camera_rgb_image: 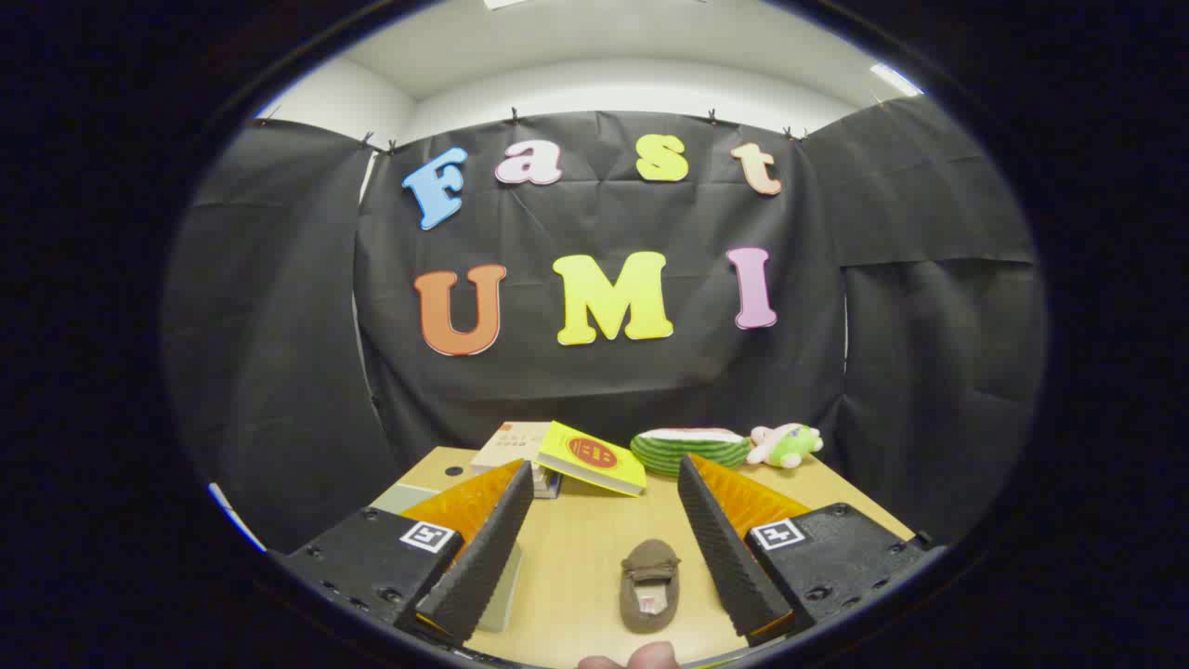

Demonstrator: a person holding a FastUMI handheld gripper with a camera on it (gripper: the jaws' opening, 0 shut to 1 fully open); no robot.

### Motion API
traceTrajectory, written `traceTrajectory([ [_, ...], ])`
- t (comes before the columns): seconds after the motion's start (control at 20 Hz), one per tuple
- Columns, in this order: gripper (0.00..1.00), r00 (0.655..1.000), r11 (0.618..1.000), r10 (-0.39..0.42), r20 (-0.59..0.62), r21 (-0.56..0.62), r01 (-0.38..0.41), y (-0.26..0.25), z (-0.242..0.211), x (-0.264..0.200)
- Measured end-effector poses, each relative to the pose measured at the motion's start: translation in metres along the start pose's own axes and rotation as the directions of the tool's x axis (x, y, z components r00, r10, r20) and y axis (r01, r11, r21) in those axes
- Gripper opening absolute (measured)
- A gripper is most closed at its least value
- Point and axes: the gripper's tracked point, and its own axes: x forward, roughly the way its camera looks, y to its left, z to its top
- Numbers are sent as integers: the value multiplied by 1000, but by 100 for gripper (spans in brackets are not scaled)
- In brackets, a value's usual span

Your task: Open the storage box then place both shoes into the box .Put the left shoe in first, then the right shoe, with the right side of both shoes facing outward in a uniform manner.

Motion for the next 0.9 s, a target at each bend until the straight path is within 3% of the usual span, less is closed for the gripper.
traceTrajectory([
  [0.9, 100, 999, 999, 31, -34, 14, -31, 19, -7, 1],
])
